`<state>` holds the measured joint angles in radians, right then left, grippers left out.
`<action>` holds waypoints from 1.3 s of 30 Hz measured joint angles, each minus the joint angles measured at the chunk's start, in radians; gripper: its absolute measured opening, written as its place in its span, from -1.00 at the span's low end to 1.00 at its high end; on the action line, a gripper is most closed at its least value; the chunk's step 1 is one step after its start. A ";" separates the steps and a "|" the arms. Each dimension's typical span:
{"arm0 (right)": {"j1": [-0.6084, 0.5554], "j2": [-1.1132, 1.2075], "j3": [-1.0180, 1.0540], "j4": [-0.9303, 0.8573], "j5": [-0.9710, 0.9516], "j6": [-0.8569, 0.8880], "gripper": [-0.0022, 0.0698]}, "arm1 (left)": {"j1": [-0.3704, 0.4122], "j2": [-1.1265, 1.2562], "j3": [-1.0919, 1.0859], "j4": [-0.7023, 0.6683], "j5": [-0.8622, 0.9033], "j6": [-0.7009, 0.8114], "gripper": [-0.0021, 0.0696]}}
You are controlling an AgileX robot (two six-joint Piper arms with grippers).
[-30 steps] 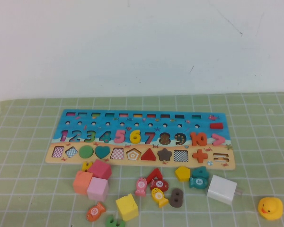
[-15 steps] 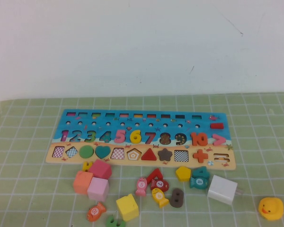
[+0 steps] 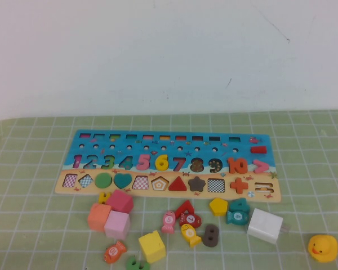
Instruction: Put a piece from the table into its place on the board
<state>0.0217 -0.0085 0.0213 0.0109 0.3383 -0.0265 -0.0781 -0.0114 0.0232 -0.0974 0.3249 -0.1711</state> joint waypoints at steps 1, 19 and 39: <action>0.000 0.000 0.002 0.000 0.011 0.013 -0.94 | 0.000 0.000 0.000 0.000 0.000 0.003 -0.95; 0.000 0.000 0.002 -0.011 0.016 0.084 -0.94 | 0.000 0.000 0.000 0.000 0.000 0.008 -0.95; 0.000 0.000 0.002 -0.028 0.016 0.078 -0.94 | 0.000 0.000 0.000 0.000 0.000 0.010 -0.95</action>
<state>0.0217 -0.0085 0.0234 -0.0168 0.3548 0.0514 -0.0781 -0.0114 0.0232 -0.0974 0.3249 -0.1607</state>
